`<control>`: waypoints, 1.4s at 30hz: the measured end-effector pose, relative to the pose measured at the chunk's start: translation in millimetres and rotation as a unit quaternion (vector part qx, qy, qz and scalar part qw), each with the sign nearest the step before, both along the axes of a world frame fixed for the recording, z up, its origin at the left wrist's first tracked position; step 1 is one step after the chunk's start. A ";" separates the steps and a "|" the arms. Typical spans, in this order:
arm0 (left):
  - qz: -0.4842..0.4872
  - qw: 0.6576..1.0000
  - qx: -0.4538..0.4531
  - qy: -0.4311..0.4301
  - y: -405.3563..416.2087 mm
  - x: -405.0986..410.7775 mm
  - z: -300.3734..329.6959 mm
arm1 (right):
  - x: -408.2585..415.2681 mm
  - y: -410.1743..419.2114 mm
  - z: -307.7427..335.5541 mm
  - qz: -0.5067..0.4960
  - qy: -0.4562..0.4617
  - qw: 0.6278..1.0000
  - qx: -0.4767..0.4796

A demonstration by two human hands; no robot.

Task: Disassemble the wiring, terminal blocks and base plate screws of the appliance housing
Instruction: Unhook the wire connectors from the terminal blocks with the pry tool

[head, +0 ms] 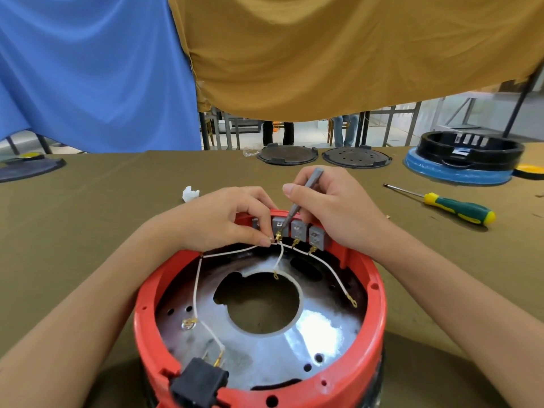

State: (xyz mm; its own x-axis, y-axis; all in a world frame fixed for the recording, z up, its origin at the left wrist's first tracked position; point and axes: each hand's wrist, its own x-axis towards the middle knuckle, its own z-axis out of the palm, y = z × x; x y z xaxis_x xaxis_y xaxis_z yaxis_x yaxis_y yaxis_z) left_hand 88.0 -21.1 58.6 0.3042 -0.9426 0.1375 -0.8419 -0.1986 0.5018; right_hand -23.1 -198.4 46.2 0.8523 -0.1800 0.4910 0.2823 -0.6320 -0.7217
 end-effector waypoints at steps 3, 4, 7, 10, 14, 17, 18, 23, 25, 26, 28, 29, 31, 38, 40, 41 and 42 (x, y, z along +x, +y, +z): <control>-0.001 1.000 -0.003 0.002 0.2 0.4 -0.5 | 0.9 -0.9 0.6 0.005 0.007 1.000 0.025; -0.001 1.000 -0.002 0.001 0.3 0.5 -0.3 | 1.1 -1.1 0.7 0.007 0.010 0.999 0.033; -0.004 1.000 -0.002 -0.001 0.1 0.7 -0.2 | 1.1 -1.5 0.3 0.012 0.014 0.999 0.044; -0.002 1.000 -0.003 0.000 0.2 0.8 -0.1 | -0.1 -1.9 -0.7 0.013 0.011 0.999 0.050; -0.004 1.000 -0.003 0.002 0.6 0.5 0.2 | -3.1 0.3 -0.8 0.000 -0.010 1.000 0.018; -0.003 1.000 -0.004 0.003 0.2 0.3 -0.1 | -3.8 1.8 0.4 -0.005 -0.015 1.000 -0.003; -0.002 1.000 -0.003 0.003 0.3 0.2 -0.3 | -3.9 2.1 0.8 -0.004 -0.014 1.000 -0.007; -0.003 1.000 -0.003 0.005 0.3 0.4 -0.1 | -3.7 1.6 1.1 0.003 -0.012 1.000 -0.010; -0.003 1.000 -0.002 0.004 0.5 0.5 -0.1 | -3.9 1.5 1.9 0.014 -0.001 1.000 -0.010; -0.004 1.000 -0.002 0.004 0.5 0.7 0.0 | -3.9 1.5 2.4 0.023 0.010 1.000 -0.011; -0.005 1.000 0.000 0.004 0.2 0.6 -0.1 | -4.4 2.1 2.9 0.034 0.026 0.999 -0.021; -0.004 1.000 -0.001 0.005 0.3 0.4 -0.2 | -4.6 2.5 2.7 0.033 0.022 0.999 -0.023; -0.002 1.000 -0.005 0.010 0.4 0.2 -0.3 | -4.9 2.7 2.2 0.024 0.004 1.000 -0.004; -0.005 1.000 -0.008 0.012 0.9 -0.3 0.4 | -6.2 3.5 2.1 0.013 -0.004 0.999 -0.029; -0.006 1.000 -0.007 0.009 0.8 -0.1 0.1 | -7.0 3.6 3.1 0.022 0.008 0.999 -0.041; -0.005 1.000 -0.006 0.007 0.9 0.1 -0.2 | -7.2 3.6 3.5 0.026 0.014 0.999 -0.044; -0.005 1.000 -0.005 0.005 1.0 0.4 -0.5 | -7.2 3.4 3.9 0.030 0.017 0.998 -0.045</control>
